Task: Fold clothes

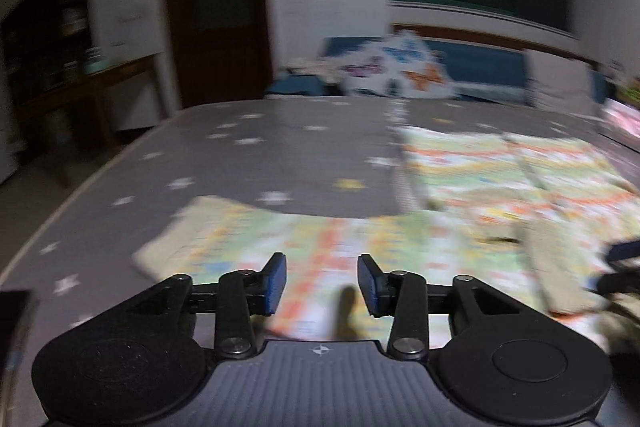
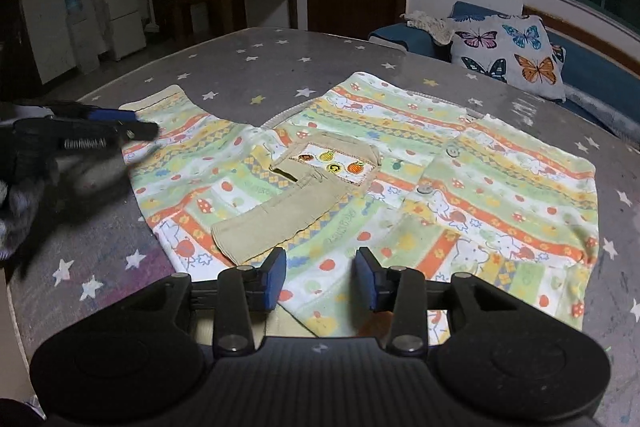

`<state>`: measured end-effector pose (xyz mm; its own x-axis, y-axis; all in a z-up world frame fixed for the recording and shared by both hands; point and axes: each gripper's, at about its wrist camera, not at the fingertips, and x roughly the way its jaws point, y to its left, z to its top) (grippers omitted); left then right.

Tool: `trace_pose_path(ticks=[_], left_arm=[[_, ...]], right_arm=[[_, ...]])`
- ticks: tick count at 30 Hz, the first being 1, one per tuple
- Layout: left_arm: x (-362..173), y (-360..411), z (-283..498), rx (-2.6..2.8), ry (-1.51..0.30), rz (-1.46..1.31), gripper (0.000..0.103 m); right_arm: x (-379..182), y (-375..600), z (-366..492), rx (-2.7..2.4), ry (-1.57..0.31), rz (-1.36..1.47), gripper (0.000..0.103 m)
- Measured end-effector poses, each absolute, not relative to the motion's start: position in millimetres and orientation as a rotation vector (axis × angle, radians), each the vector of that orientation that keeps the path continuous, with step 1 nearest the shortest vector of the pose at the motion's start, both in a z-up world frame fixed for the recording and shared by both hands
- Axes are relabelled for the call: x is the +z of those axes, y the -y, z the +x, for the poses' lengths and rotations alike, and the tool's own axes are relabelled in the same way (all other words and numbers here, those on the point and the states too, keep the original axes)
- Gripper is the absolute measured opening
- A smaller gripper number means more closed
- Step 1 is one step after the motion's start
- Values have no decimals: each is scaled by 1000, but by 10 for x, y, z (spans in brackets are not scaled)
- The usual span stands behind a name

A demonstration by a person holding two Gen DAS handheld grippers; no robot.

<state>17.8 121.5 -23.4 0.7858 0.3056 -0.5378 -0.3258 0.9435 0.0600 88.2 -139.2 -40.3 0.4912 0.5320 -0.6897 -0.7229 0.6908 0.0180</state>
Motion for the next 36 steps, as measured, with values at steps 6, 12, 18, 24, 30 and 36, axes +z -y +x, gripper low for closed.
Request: trace_pose_path(ticks=[6,12,18,24,30,36], left_arm=[[-271,-1782,170,556,-579,-124,47],[-358,-2107,243,596,-606,-182,45],[-351,-2183,276,552,-607,-242,17],[-80,-1897,279,431,-548,-271,9],[332,-1171,306,164,-455,-247,8],[452,-369,472,-83,-453,-234,8]], right_arm=[[-401,1383,874,773,-726,-291,40],[-400,1375,872,770,-726,-283,41],[-378,1379,873,768,-722,-273,41],[-291,1448,855,767,-700,-239,41],[-212,1646,838,733,-682,-202,41],[-202,2048,861,638,-680,-147,41]])
